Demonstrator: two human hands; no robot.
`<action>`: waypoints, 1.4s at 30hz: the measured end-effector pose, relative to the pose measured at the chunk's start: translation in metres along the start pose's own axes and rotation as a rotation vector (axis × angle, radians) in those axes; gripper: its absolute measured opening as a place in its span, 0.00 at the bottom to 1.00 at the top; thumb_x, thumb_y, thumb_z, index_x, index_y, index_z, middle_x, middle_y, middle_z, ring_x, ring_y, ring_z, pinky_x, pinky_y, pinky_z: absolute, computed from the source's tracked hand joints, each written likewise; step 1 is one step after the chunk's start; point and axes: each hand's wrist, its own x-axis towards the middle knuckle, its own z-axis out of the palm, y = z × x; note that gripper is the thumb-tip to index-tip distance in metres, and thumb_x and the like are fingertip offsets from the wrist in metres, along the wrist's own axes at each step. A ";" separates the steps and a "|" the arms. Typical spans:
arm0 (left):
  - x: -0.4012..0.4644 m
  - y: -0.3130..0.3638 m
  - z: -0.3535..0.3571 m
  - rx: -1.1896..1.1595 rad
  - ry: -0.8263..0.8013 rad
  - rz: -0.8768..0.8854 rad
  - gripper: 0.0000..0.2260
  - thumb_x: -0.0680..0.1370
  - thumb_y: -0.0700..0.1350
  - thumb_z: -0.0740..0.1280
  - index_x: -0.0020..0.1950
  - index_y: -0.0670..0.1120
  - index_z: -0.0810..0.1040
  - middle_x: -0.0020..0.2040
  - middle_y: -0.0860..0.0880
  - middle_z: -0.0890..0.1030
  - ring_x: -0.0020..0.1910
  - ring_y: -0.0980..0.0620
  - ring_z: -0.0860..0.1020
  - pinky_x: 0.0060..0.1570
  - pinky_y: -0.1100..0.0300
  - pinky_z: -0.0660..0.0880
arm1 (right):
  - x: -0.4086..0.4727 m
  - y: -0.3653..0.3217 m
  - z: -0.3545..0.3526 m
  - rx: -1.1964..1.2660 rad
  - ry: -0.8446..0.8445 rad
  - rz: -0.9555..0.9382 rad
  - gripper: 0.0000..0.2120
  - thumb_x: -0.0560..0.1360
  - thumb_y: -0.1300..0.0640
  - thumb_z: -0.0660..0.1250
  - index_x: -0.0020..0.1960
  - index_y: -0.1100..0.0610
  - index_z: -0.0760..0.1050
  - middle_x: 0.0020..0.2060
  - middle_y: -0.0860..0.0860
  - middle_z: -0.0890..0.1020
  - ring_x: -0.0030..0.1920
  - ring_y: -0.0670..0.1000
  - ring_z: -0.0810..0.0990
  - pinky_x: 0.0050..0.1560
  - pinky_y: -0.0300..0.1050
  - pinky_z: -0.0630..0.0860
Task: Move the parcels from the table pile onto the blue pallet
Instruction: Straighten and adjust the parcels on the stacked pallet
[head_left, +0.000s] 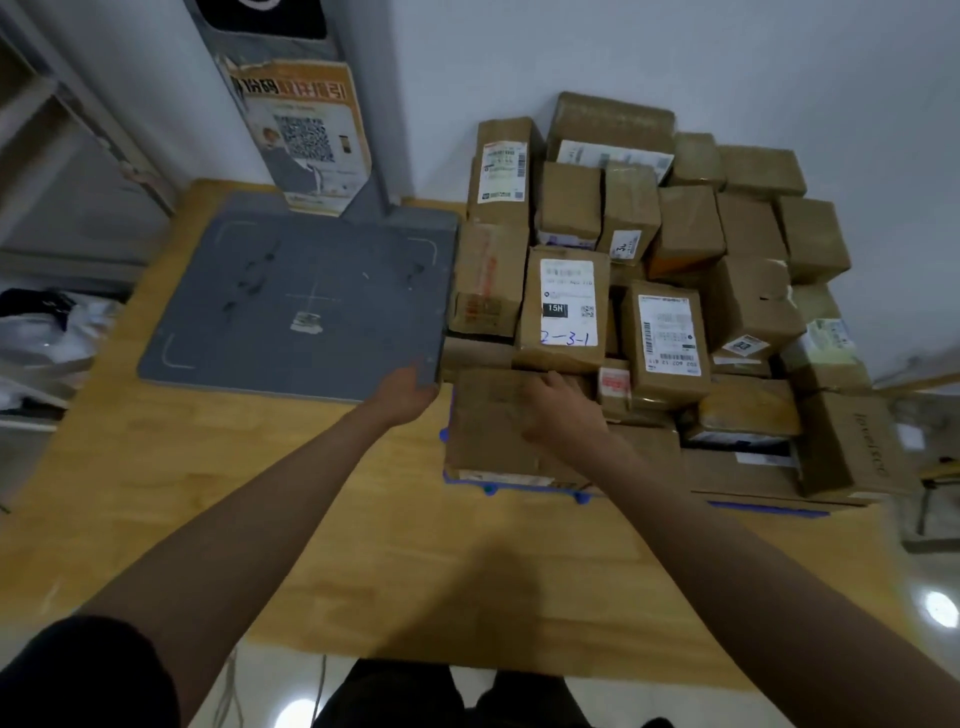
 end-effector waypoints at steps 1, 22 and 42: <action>0.010 0.001 -0.003 -0.033 -0.016 -0.004 0.23 0.83 0.43 0.60 0.77 0.41 0.61 0.74 0.41 0.67 0.66 0.45 0.70 0.62 0.53 0.69 | 0.003 -0.002 0.001 -0.017 -0.012 0.008 0.22 0.74 0.54 0.70 0.66 0.55 0.68 0.63 0.54 0.70 0.65 0.58 0.69 0.53 0.56 0.76; 0.089 0.023 0.000 -0.298 -0.128 -0.001 0.25 0.83 0.40 0.60 0.79 0.46 0.58 0.74 0.45 0.68 0.72 0.44 0.67 0.69 0.55 0.66 | 0.022 -0.008 0.011 -0.116 -0.042 0.068 0.35 0.68 0.54 0.77 0.70 0.53 0.64 0.66 0.53 0.63 0.66 0.58 0.65 0.47 0.53 0.76; 0.088 0.025 0.009 -0.280 -0.062 -0.004 0.27 0.83 0.44 0.62 0.80 0.45 0.55 0.76 0.44 0.65 0.74 0.45 0.65 0.67 0.58 0.63 | 0.023 -0.006 0.016 -0.113 -0.030 0.052 0.39 0.67 0.52 0.78 0.72 0.53 0.63 0.69 0.53 0.62 0.67 0.58 0.64 0.50 0.54 0.77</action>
